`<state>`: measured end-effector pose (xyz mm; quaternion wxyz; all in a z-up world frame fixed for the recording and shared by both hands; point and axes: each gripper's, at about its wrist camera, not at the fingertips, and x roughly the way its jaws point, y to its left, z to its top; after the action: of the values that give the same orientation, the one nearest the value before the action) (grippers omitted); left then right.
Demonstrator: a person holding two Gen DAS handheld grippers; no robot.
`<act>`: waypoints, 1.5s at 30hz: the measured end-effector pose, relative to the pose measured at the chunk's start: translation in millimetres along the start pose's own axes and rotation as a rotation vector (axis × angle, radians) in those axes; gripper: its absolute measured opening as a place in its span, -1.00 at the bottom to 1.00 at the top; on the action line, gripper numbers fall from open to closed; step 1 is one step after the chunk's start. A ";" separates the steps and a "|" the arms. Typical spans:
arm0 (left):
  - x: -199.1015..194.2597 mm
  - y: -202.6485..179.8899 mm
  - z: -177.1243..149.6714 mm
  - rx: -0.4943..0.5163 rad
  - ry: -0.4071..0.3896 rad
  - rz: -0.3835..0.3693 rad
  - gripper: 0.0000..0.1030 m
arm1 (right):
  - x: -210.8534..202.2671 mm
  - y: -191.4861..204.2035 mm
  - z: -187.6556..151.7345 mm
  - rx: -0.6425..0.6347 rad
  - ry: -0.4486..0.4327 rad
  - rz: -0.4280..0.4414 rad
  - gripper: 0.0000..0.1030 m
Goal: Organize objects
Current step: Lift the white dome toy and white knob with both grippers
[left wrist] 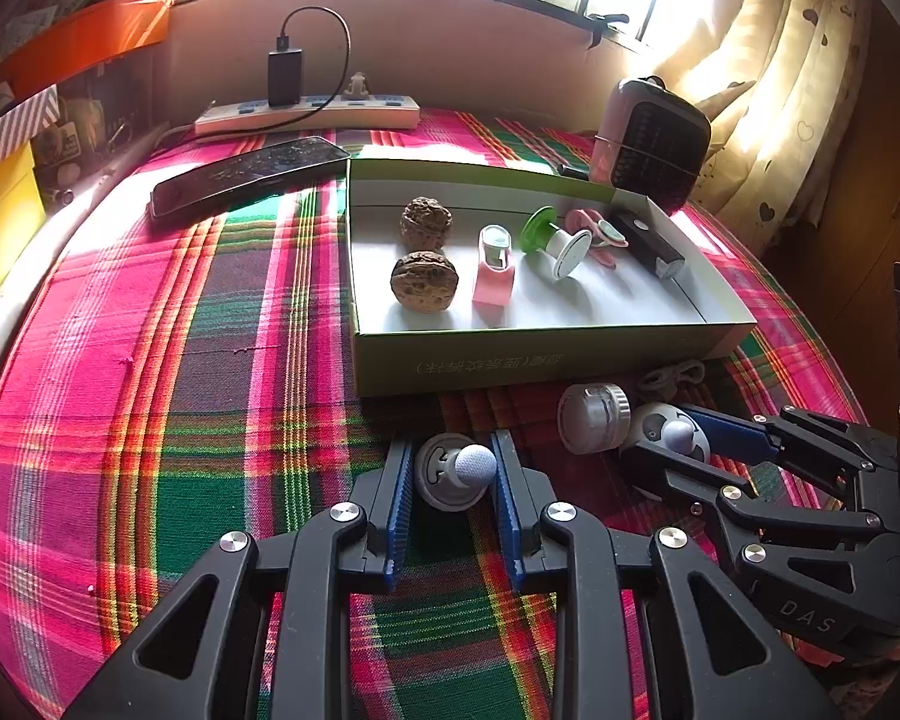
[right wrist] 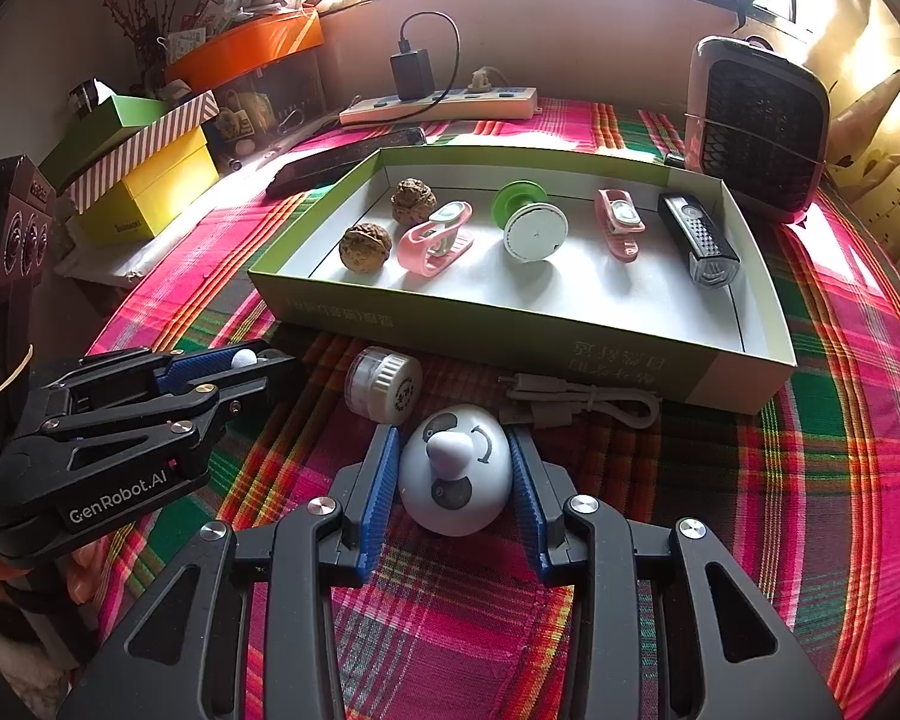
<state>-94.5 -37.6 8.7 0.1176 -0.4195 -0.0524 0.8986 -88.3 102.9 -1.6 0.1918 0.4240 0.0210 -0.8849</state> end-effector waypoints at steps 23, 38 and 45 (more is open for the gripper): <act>-0.1 -0.4 0.2 0.001 0.000 0.003 -0.55 | -6.8 -1.0 1.0 0.001 -0.039 0.023 -0.48; -1.5 1.4 1.0 0.000 0.001 0.012 -0.55 | -8.5 -6.3 1.6 0.030 -0.042 0.035 -0.48; -11.9 5.4 5.1 0.012 -0.016 0.017 -0.55 | -15.2 -14.1 4.7 0.058 -0.057 0.047 -0.48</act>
<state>-92.0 -45.8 19.8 0.1123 -0.4122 -0.0443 0.9031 -88.2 119.9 11.2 0.2008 0.4045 -0.0200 -0.8920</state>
